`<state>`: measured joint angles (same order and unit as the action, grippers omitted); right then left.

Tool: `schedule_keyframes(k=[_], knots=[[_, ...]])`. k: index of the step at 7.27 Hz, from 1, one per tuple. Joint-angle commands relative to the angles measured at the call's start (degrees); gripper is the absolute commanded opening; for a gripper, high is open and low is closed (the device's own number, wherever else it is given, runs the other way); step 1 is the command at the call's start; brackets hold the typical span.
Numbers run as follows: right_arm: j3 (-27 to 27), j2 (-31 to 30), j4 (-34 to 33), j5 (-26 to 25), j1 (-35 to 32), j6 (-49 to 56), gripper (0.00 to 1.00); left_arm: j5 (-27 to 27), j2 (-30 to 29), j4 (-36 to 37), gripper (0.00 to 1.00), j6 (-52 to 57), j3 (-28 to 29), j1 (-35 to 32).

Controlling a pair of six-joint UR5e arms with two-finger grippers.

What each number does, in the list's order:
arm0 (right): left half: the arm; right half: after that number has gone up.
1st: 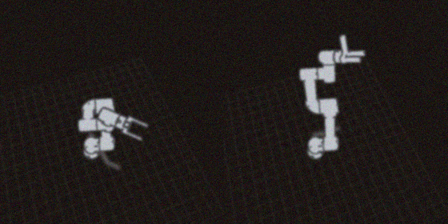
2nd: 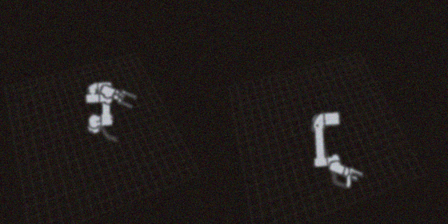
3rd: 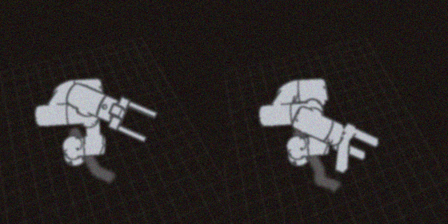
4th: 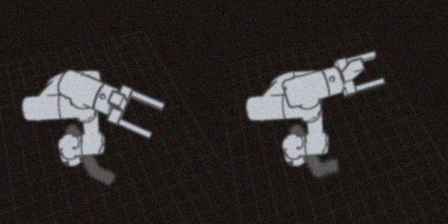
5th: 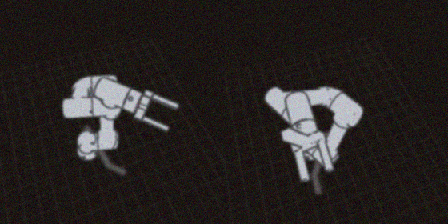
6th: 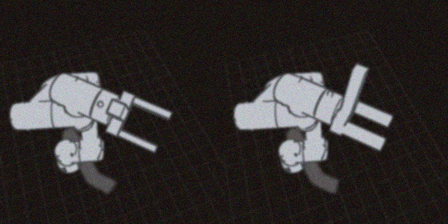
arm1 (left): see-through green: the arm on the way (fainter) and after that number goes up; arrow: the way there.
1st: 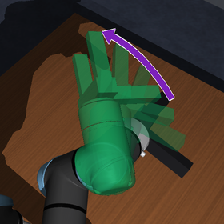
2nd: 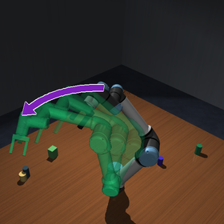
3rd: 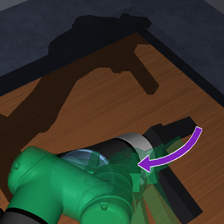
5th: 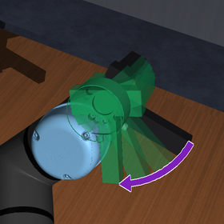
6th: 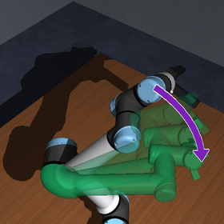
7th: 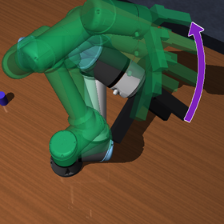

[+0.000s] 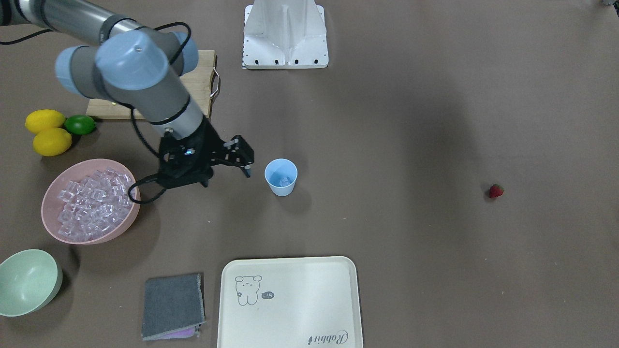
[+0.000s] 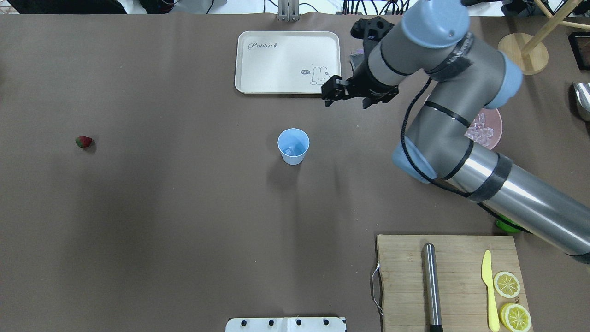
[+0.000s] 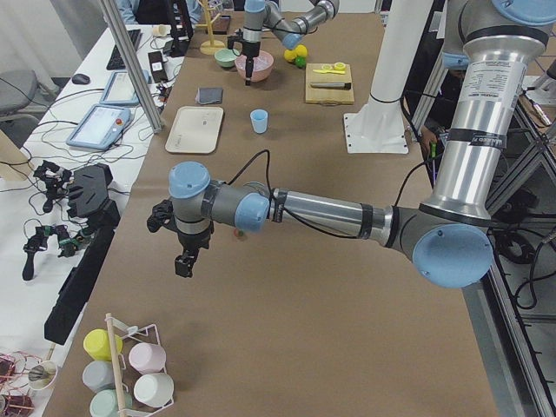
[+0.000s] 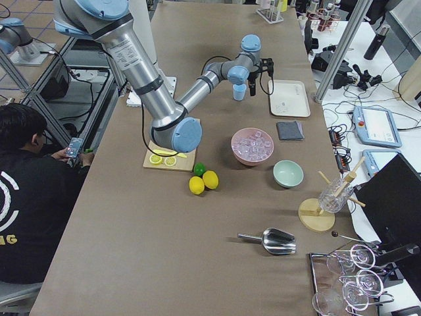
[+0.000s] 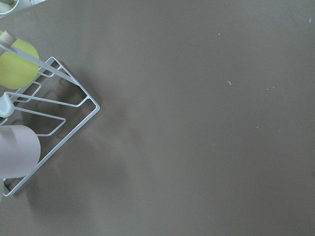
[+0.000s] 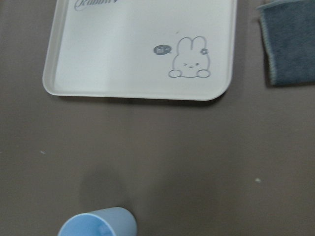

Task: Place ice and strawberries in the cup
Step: 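Move the right gripper back over the pink ice bowl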

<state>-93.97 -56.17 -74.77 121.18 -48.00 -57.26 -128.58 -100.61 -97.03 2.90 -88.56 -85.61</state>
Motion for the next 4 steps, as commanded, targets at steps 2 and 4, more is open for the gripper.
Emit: schedule_keyframes(k=[2,4], knots=[[-7.16,-7.10,-18.57,0.74,-8.41,19.84,0.99,0.00,-0.64,0.00,0.98,0.00,-0.12,-0.09],[-11.31,-17.34,-19.54,0.64,-10.09,29.37,0.99,0.00,-0.90,0.00,0.98,-0.09,-0.12,0.00]])
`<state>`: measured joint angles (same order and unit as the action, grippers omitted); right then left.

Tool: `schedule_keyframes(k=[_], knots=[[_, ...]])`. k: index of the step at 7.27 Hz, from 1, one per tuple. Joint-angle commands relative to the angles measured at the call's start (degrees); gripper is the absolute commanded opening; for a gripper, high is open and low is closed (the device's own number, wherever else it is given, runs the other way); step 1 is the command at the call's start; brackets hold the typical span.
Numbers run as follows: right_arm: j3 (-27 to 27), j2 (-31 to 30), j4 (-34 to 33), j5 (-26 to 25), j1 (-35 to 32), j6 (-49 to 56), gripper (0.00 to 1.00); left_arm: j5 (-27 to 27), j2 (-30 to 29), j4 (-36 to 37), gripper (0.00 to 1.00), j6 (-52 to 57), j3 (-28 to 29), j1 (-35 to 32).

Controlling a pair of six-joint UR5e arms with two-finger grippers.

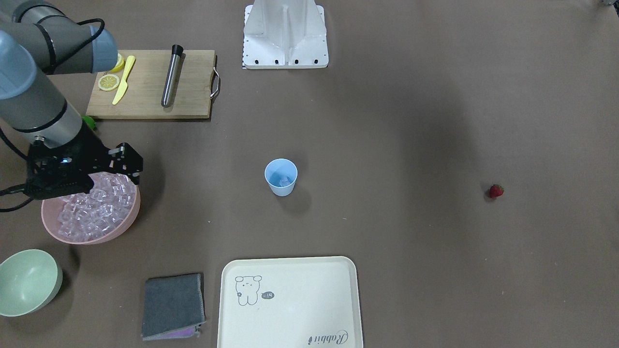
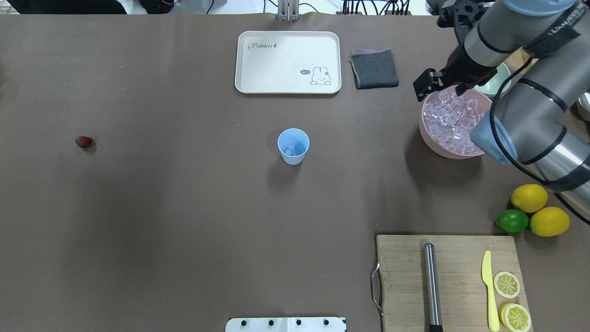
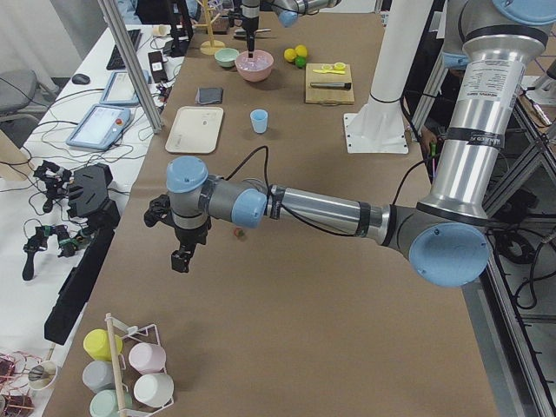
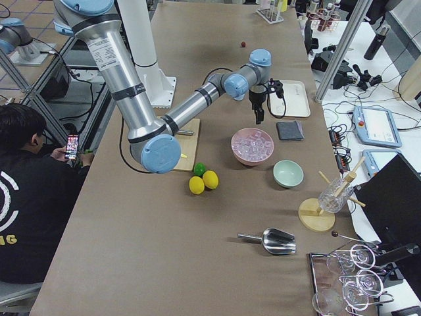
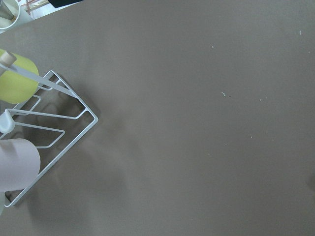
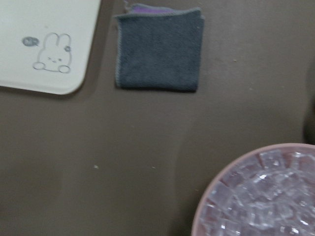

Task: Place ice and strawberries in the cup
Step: 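Move the right gripper back over the pink ice bowl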

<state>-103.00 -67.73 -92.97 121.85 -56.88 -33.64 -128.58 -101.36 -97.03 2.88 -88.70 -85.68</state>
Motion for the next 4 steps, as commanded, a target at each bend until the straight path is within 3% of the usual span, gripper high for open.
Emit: schedule_keyframes(k=[1,3,4], knots=[[-1.77,-7.57,-1.34,-0.03,-1.56,7.61,0.99,0.00,-0.41,0.00,0.98,0.02,0.11,0.07],[3.82,-3.84,-1.25,-0.21,-1.83,7.89,0.99,0.00,-0.85,0.00,0.98,0.02,0.46,0.25],[7.25,-1.81,2.49,-0.29,-1.74,7.45,0.99,0.00,-0.85,0.00,0.98,0.02,0.46,0.33]])
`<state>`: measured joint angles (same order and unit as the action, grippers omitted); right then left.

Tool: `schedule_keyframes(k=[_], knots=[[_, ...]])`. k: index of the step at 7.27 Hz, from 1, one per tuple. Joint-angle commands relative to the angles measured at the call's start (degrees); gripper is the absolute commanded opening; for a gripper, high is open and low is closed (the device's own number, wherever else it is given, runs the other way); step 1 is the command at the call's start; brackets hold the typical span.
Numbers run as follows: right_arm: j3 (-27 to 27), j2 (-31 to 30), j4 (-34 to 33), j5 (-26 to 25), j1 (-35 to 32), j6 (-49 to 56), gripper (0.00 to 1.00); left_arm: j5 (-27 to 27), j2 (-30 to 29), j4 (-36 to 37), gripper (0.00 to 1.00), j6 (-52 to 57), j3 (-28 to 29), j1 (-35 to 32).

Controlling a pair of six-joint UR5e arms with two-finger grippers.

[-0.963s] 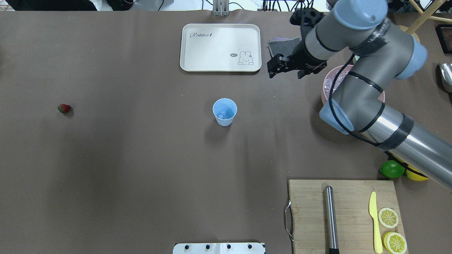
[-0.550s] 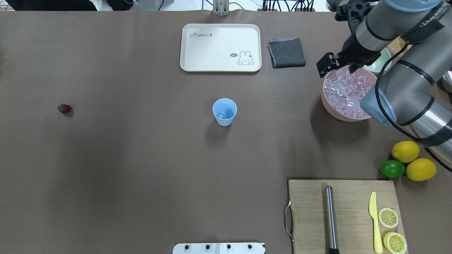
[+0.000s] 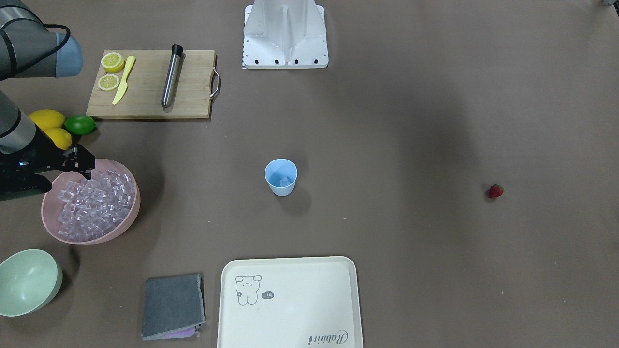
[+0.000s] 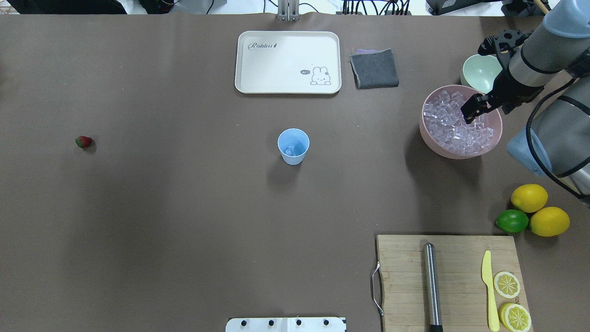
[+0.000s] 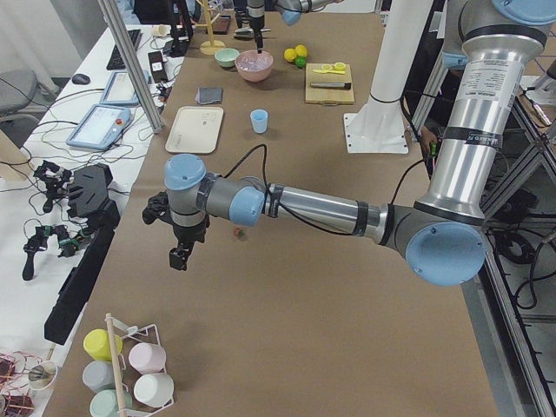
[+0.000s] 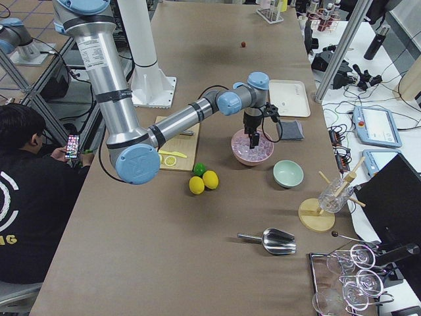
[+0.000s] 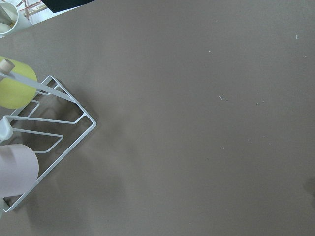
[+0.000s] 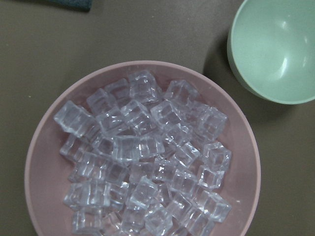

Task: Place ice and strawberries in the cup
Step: 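Lower the right gripper into the bowl and grasp another ice cube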

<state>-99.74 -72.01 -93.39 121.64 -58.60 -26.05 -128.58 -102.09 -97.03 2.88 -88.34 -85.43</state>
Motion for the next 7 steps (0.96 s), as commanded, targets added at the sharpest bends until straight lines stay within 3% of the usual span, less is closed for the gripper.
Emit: schedule_keyframes(k=[1,2,3,7], knots=[[9.08,3.28,9.04,-0.09,0.32,-1.19,0.98,0.00,-0.22,0.00,0.98,0.02,0.10,0.09],[13.30,3.28,14.41,-0.09,0.41,-1.54,0.98,0.00,-0.22,0.00,0.98,0.02,0.10,0.09],[14.22,3.02,15.42,0.26,0.59,-1.46,0.98,0.00,-0.22,0.00,0.98,0.02,0.10,0.09],[12.65,2.67,14.64,2.45,0.77,-3.92,0.95,0.00,-0.57,0.09,0.98,0.02,0.19,0.09]])
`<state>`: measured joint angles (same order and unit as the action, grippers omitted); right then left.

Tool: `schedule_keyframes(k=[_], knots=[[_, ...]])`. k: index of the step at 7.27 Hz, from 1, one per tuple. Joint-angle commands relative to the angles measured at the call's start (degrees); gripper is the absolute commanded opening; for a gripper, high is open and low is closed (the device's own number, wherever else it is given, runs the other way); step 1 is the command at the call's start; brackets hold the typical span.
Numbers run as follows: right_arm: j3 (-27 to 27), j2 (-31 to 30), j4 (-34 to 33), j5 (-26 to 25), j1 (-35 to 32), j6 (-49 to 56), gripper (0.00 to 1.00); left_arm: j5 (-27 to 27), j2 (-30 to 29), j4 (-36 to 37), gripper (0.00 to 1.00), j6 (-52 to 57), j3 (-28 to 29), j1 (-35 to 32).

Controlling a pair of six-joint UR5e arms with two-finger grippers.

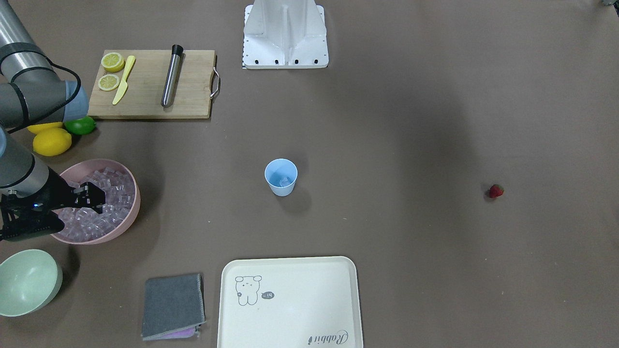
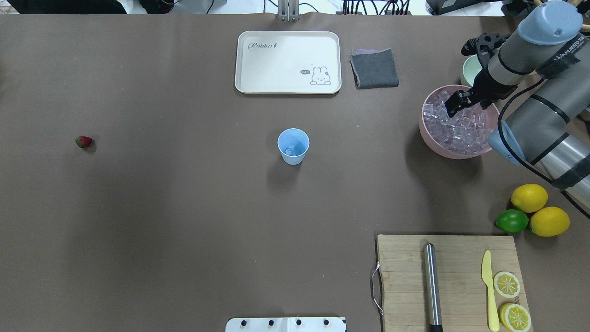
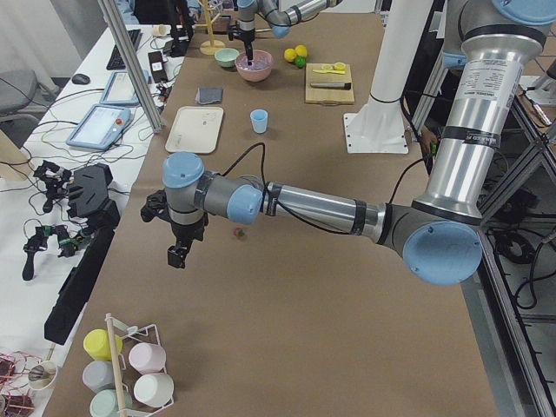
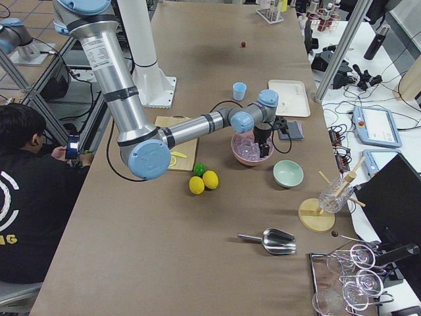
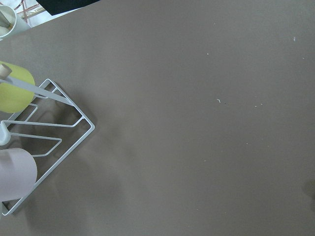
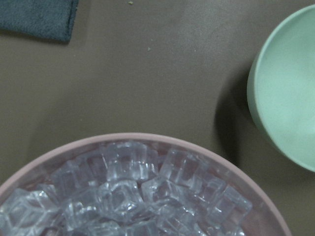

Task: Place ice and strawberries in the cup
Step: 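Lower the right gripper into the bowl and grasp another ice cube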

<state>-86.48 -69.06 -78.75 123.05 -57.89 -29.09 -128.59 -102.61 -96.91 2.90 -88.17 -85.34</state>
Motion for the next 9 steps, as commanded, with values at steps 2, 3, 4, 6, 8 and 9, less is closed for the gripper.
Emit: schedule_keyframes(k=[2,3,4,6,8,9], knots=[[-1.06,-0.73,-0.18,1.67,0.41,-1.32,0.95,0.00,-0.14,-0.04,0.98,0.00,0.02,0.00],[-1.50,-1.08,-1.83,1.84,0.59,-1.32,0.95,0.00,-0.22,-0.04,0.98,0.00,0.02,0.00],[-2.98,-1.08,-5.42,1.93,1.02,-1.32,0.95,0.00,-0.40,0.05,0.98,0.00,0.02,0.00],[-3.96,-1.17,-8.09,1.84,1.81,-1.32,0.95,0.00,-0.49,0.05,0.98,0.00,0.02,0.00],[-3.09,-0.82,-8.18,1.23,3.57,-1.32,0.94,0.00,-0.58,0.05,0.98,0.00,-0.07,0.00],[-2.65,-0.73,-8.18,1.14,3.84,-1.32,0.94,0.00,-0.49,0.05,0.98,0.00,-0.07,0.00]])
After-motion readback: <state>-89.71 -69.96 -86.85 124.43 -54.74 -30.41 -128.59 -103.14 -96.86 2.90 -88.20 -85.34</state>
